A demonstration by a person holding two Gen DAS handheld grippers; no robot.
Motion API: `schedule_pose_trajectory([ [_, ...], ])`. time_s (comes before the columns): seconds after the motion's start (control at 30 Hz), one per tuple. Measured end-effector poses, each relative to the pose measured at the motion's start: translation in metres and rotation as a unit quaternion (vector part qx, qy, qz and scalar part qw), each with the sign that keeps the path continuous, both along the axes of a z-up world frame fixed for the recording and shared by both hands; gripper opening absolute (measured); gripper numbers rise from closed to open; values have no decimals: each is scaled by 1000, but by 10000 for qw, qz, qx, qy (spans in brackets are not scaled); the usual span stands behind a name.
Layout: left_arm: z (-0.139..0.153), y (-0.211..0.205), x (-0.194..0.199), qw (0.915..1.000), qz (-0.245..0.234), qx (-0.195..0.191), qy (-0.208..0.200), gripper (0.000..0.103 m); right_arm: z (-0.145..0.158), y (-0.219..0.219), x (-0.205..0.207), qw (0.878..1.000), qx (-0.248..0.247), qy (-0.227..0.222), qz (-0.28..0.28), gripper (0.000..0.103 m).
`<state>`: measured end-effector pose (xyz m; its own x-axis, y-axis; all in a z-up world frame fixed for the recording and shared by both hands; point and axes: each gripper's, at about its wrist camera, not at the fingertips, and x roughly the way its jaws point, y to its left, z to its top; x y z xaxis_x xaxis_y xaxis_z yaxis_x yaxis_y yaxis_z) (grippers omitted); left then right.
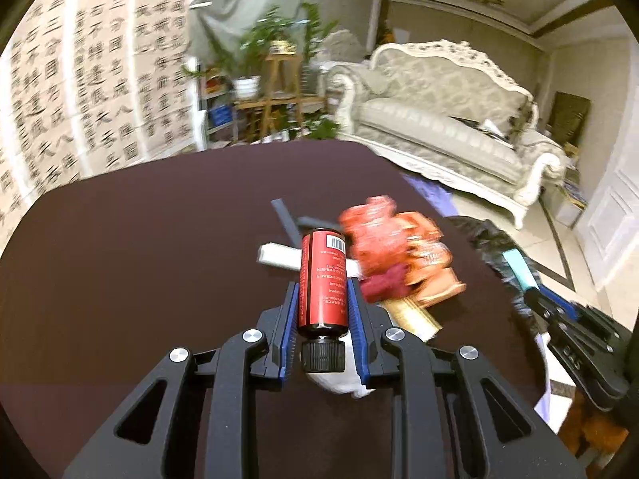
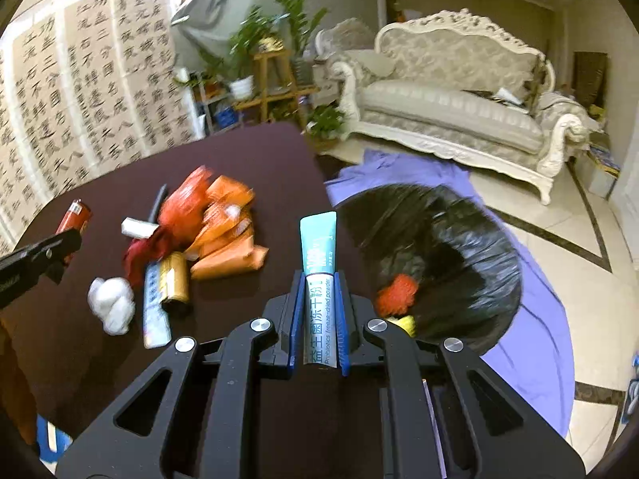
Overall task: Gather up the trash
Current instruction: 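Grasp the toothpaste tube with the right tool while the left tool grasps the red bottle, then carry tube and bottle over the bin and open both tools to drop them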
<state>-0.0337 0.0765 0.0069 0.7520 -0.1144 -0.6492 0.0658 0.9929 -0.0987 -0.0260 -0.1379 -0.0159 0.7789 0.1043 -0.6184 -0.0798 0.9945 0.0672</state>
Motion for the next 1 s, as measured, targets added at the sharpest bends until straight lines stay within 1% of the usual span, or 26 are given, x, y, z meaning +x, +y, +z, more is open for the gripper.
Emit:
schedule_pose_trajectory([
  [0.1, 2, -25, 8, 9997, -204, -1, -96, 25, 0, -20, 4, 9997, -43, -117, -212, 14],
  [0.27, -1, -67, 29, 9987, -495, 6, -119, 25, -2, -43, 17, 9976, -313, -260, -559, 14],
  [0.47, -6, -105, 51, 9970, -769, -20, -83, 25, -9, -67, 35, 9966, -287, -242, -727, 14],
  [0.6, -11, -129, 67, 9957, -907, 121, -114, 25, -13, -76, 44, 9962, -275, -251, -792, 14],
  [0.83, -25, -163, 99, 9938, -1057, 325, 76, 25, -19, -92, 63, 9956, -237, -237, -870, 14],
  [1.0, -34, -178, 112, 9926, -1099, 475, 204, 25, -24, -100, 76, 9955, -184, -171, -914, 15],
])
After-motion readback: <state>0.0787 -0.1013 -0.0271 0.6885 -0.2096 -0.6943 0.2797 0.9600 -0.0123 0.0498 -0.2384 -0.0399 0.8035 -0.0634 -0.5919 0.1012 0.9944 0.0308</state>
